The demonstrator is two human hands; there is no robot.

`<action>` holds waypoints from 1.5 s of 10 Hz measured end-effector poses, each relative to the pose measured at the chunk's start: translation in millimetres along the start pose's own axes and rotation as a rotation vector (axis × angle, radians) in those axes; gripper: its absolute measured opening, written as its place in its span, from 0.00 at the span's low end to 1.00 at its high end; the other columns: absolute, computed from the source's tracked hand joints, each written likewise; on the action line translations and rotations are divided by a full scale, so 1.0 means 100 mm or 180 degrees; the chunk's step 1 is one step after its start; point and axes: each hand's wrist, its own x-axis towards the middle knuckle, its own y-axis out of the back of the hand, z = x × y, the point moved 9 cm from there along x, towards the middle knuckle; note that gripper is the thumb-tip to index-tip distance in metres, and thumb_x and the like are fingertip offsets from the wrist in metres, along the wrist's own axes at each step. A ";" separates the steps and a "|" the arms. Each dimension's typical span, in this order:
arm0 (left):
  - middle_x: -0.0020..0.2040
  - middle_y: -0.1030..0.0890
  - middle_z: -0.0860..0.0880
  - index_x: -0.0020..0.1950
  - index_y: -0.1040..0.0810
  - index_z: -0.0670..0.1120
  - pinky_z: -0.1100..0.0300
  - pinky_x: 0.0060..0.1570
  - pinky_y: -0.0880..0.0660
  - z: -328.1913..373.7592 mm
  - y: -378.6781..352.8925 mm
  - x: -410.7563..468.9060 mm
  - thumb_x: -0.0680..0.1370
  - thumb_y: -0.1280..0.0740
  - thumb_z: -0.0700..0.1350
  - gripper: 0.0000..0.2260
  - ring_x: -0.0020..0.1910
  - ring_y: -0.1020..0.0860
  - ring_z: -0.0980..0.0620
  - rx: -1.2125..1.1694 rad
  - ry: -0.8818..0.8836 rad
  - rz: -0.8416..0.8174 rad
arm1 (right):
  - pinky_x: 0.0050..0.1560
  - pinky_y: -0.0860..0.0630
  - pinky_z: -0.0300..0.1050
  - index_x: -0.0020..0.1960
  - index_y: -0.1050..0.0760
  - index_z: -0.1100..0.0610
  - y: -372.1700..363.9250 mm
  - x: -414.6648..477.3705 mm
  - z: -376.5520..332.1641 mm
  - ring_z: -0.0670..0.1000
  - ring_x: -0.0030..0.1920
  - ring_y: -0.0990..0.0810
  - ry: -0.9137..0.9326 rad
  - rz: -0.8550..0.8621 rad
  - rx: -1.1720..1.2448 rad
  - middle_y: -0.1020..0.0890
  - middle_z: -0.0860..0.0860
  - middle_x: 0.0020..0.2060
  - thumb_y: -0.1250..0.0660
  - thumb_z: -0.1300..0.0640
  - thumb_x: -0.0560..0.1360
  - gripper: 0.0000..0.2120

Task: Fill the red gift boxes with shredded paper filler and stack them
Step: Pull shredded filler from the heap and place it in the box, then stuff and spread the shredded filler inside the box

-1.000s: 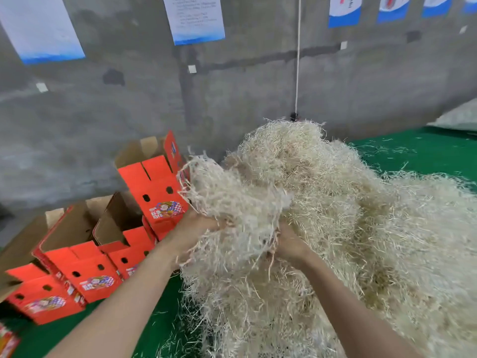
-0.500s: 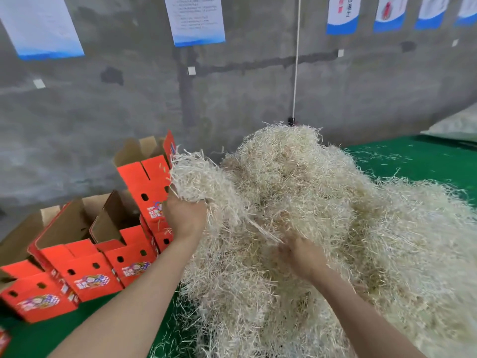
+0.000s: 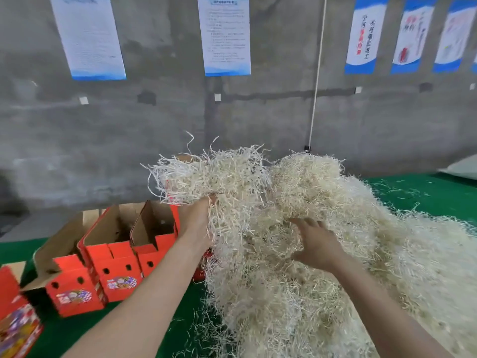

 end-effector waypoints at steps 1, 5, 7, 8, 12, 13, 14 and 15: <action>0.26 0.27 0.47 0.35 0.28 0.42 0.65 0.27 0.27 0.09 0.16 -0.21 0.73 0.35 0.32 0.08 0.23 0.25 0.54 0.0128 -0.0107 -0.0221 | 0.66 0.32 0.50 0.74 0.58 0.37 0.40 -0.16 -0.70 0.48 0.70 0.41 0.0669 -0.0341 0.2466 0.47 0.43 0.73 0.25 0.55 0.66 0.51; 0.33 0.21 0.54 0.38 0.30 0.44 0.64 0.45 0.33 0.06 1.54 -0.80 0.57 0.22 0.41 0.19 0.33 0.26 0.62 0.1088 0.0059 -0.0825 | 0.40 0.26 0.37 0.43 0.20 0.51 -0.48 -0.80 -1.85 0.44 0.45 0.23 -0.0182 -0.1133 0.3500 0.20 0.45 0.46 0.30 0.55 0.70 0.02; 0.49 0.16 0.51 0.57 0.23 0.45 0.62 0.43 0.21 0.00 2.44 -1.00 0.59 0.26 0.35 0.27 0.49 0.18 0.54 0.0952 0.0159 -0.1078 | 0.19 0.35 0.29 0.54 0.35 0.55 -0.98 -1.20 -1.98 0.36 0.21 0.27 -0.0732 -0.1293 0.3452 0.25 0.42 0.22 0.32 0.62 0.71 0.16; 0.50 0.16 0.51 0.59 0.24 0.44 0.59 0.53 0.25 -0.16 2.78 -1.08 0.58 0.26 0.37 0.29 0.52 0.19 0.54 0.1125 0.0434 -0.1125 | 0.21 0.33 0.30 0.55 0.27 0.67 -1.28 -1.43 -1.97 0.38 0.21 0.27 -0.0910 -0.1364 0.3181 0.25 0.44 0.22 0.34 0.63 0.74 0.11; 0.46 0.24 0.60 0.53 0.29 0.53 0.77 0.45 0.31 -1.06 2.94 -1.18 0.66 0.24 0.37 0.22 0.53 0.24 0.58 0.2334 0.1142 -0.1561 | 0.43 0.22 0.40 0.40 0.32 0.57 -1.89 -2.12 -2.27 0.37 0.30 0.21 -0.0948 -0.1920 0.3073 0.19 0.46 0.28 0.35 0.71 0.72 0.12; 0.42 0.28 0.59 0.55 0.25 0.47 0.81 0.43 0.39 -1.03 3.07 -1.11 0.69 0.26 0.38 0.17 0.46 0.30 0.62 0.2590 0.1027 -0.1471 | 0.46 0.28 0.32 0.53 0.33 0.54 -1.94 -2.18 -2.11 0.39 0.40 0.24 -0.1189 -0.1953 0.3347 0.26 0.45 0.44 0.32 0.70 0.70 0.18; 0.53 0.22 0.59 0.63 0.26 0.47 0.84 0.47 0.37 -1.10 3.02 -1.23 0.74 0.30 0.44 0.18 0.55 0.25 0.66 0.3275 0.0858 -0.2071 | 0.49 0.31 0.30 0.68 0.39 0.59 -2.09 -2.27 -1.97 0.41 0.45 0.29 -0.1330 -0.2029 0.2820 0.25 0.49 0.54 0.32 0.63 0.74 0.26; 0.59 0.28 0.63 0.65 0.30 0.50 0.87 0.45 0.48 -1.18 2.91 -1.37 0.74 0.31 0.47 0.20 0.57 0.31 0.72 0.3480 0.0962 -0.2442 | 0.36 0.30 0.32 0.48 0.34 0.55 -2.11 -2.32 -2.16 0.40 0.34 0.26 -0.1130 -0.2140 0.2593 0.23 0.45 0.34 0.38 0.68 0.75 0.09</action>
